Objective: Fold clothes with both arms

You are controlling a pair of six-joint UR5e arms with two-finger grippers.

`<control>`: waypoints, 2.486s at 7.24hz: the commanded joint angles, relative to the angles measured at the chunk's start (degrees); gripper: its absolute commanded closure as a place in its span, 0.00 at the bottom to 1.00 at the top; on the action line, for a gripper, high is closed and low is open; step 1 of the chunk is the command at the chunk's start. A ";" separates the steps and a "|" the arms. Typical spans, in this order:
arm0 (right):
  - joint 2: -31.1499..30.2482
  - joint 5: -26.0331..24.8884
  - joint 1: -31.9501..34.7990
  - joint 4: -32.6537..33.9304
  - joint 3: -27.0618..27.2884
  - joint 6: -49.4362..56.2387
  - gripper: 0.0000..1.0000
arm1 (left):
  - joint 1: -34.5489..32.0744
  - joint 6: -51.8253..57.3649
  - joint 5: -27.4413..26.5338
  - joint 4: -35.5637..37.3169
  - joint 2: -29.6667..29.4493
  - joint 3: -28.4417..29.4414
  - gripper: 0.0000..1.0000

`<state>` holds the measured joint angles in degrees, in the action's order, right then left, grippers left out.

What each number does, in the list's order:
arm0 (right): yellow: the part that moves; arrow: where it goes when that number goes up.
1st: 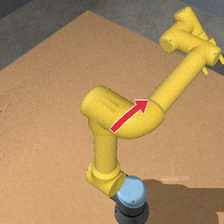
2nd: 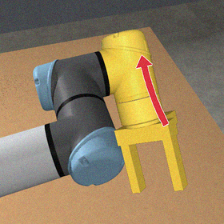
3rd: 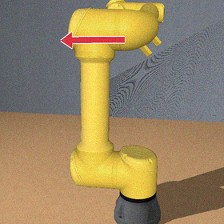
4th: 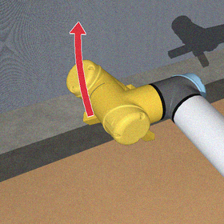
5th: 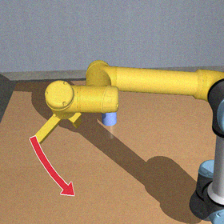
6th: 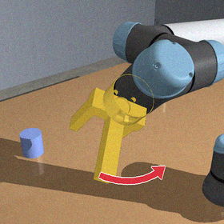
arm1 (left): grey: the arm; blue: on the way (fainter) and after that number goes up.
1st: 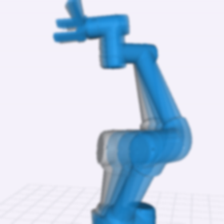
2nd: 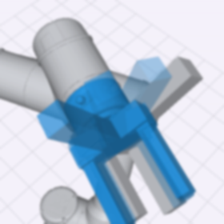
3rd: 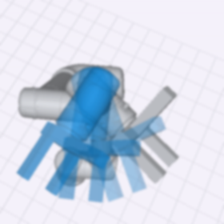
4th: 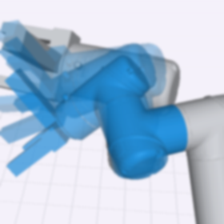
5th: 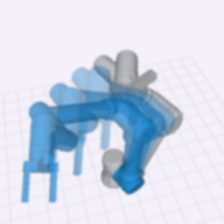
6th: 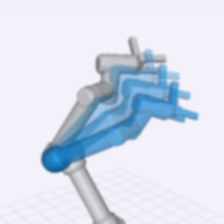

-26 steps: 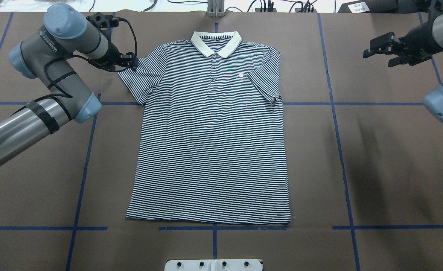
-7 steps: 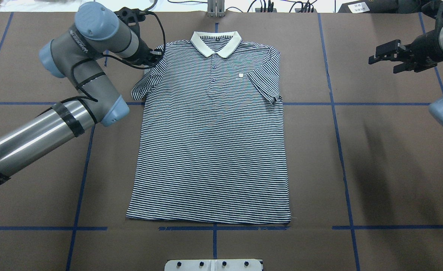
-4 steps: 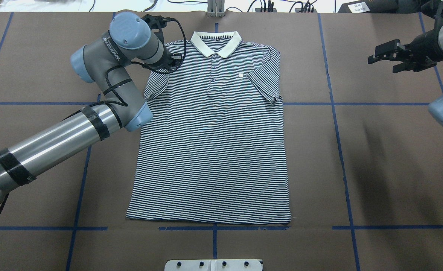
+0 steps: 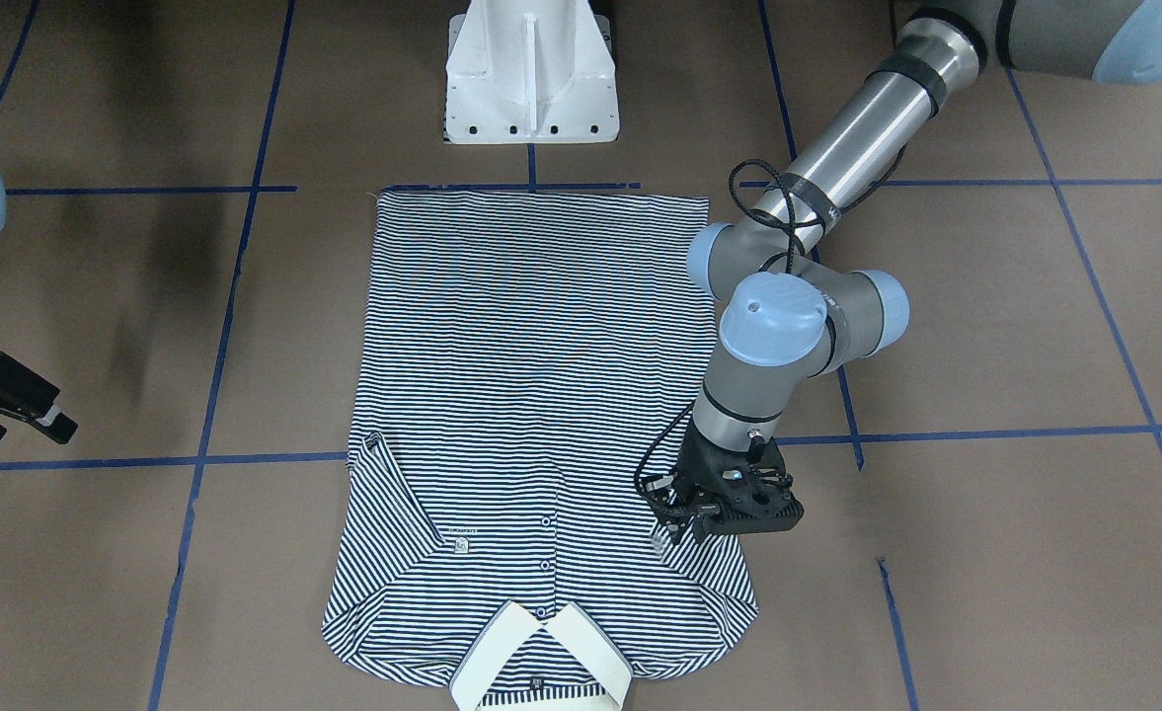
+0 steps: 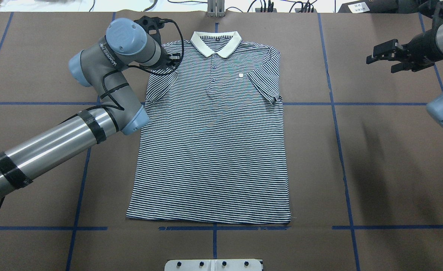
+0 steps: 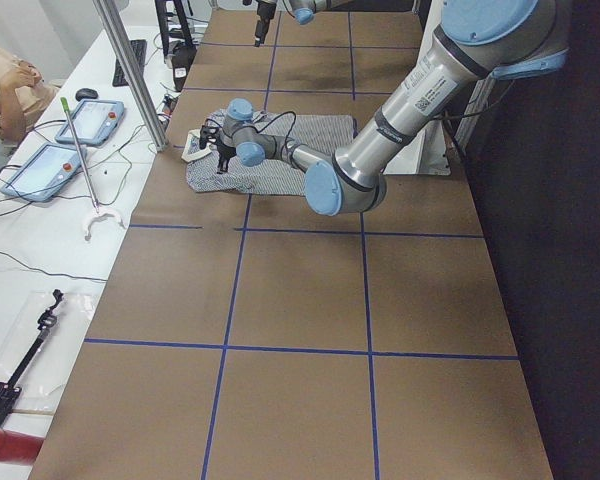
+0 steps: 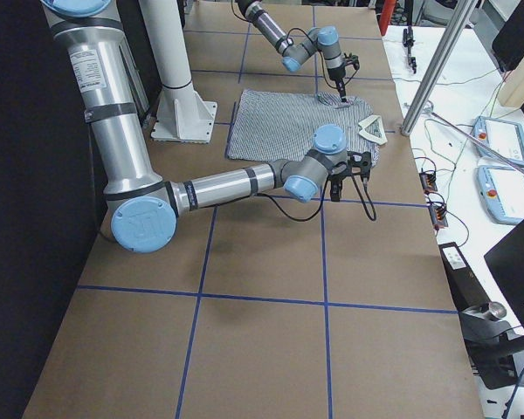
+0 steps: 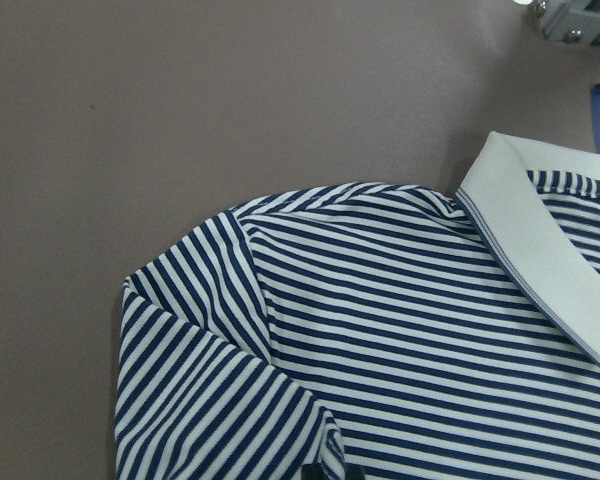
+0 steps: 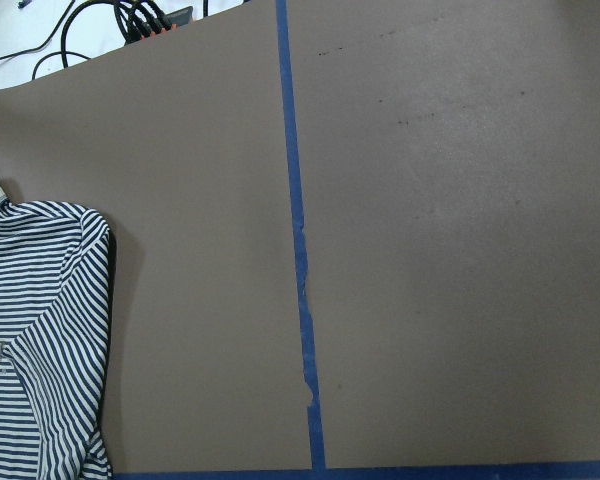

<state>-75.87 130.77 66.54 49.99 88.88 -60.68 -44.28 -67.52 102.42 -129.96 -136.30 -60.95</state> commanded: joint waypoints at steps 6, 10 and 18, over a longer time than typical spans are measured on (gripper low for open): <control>-5.74 -33.04 -36.83 12.96 29.25 -43.52 0.00 | -0.46 -3.06 8.09 -4.16 24.57 -31.93 0.20; -6.40 -57.37 -60.46 34.26 32.76 -53.56 0.12 | -0.81 -3.40 8.94 -4.26 24.77 -31.69 0.20; -4.02 -58.97 -64.52 35.53 28.98 -58.15 0.47 | -0.81 -3.76 8.59 -4.61 24.85 -31.78 0.17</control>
<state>-79.76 71.81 2.05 85.45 118.01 -118.81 -45.02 -71.31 111.02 -134.56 -111.45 -92.73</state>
